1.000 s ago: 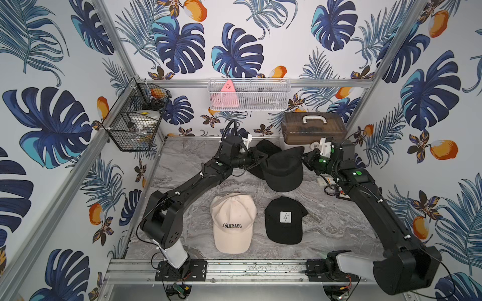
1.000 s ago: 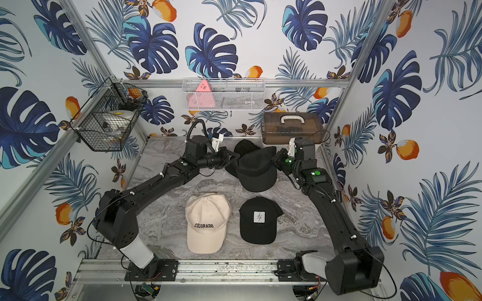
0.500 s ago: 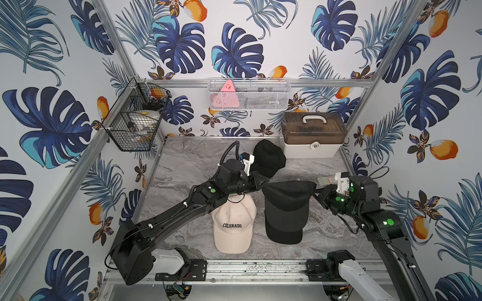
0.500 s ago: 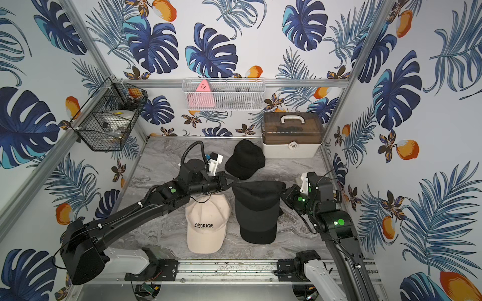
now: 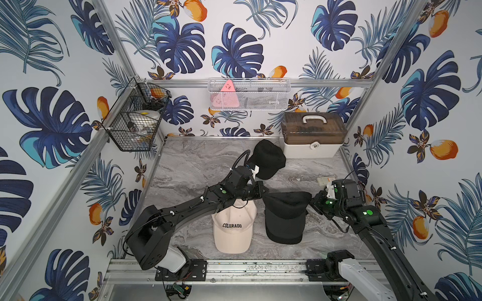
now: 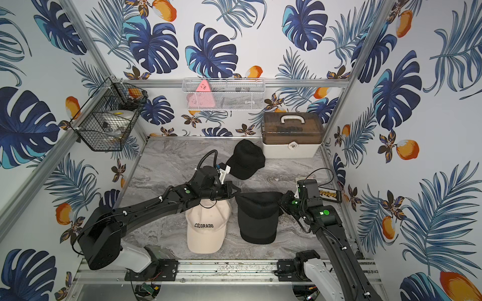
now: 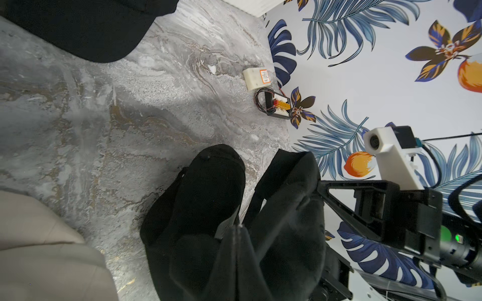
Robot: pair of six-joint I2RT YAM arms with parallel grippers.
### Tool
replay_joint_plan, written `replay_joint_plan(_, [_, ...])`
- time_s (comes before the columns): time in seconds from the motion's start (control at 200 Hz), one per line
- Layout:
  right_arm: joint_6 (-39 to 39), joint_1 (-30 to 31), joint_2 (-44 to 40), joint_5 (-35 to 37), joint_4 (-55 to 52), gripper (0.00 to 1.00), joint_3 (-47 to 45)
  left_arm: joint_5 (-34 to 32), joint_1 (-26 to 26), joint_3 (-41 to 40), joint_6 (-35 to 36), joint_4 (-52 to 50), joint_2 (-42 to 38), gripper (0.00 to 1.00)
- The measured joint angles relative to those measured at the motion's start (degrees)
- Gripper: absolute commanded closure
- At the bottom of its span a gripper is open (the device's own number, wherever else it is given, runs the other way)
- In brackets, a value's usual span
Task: Stack the baseball caps by color
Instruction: Place the baseball cap on the baseball cap.
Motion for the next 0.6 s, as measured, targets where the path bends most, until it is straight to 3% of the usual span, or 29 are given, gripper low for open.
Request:
replay_joint_plan(0.215, [-0.5,0.0,2.2,0.0,3.3,1.00,-2.2,-1.6,-0.4,-1.2,0.2,0.2,0.0,1.00])
replay_joint_plan(0.375, [-1.6,-0.5,3.9,3.0,5.0,0.91,-2.9,-4.8,-0.3,-1.2,1.4,-0.9,0.1,0.72])
replay_joint_plan(0.6, [-1.6,-0.8,5.9,7.5,6.1,0.76,-6.0,-9.7,-0.2,0.7,3.2,-5.2,0.0,0.64])
